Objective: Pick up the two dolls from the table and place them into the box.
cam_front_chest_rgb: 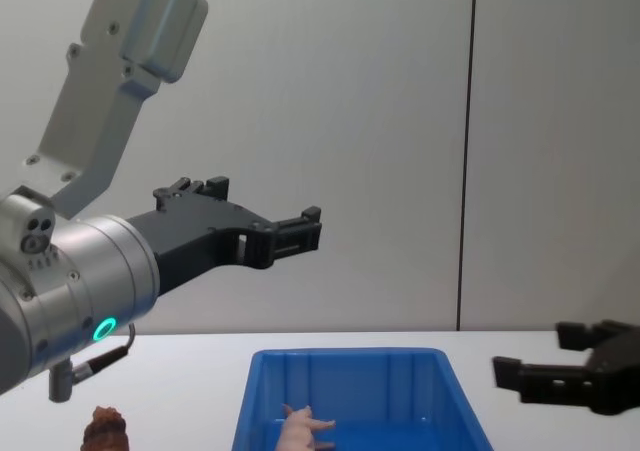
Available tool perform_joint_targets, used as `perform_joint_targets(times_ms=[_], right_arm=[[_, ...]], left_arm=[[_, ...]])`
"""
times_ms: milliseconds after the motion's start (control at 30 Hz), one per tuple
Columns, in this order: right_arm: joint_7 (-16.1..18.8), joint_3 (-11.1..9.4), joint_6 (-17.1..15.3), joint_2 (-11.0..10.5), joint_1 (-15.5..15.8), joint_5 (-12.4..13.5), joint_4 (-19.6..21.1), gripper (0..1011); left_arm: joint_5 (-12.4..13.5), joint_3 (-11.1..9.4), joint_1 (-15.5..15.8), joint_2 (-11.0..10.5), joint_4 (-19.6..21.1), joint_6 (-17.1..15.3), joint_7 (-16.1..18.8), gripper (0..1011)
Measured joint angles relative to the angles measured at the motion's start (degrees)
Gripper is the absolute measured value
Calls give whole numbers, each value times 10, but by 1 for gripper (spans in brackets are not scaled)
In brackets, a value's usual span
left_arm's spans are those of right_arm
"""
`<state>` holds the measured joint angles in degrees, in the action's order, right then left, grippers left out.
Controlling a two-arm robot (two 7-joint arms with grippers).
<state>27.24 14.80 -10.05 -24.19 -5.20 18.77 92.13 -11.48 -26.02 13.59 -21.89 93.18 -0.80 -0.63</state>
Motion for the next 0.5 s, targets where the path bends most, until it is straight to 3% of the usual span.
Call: perform_joint_targets(times_ms=[500], right_arm=[[-13,-16,14,-28,24,16,9,1001]], left_arm=[[0,1,-4,-2,5,-6,4,1001]])
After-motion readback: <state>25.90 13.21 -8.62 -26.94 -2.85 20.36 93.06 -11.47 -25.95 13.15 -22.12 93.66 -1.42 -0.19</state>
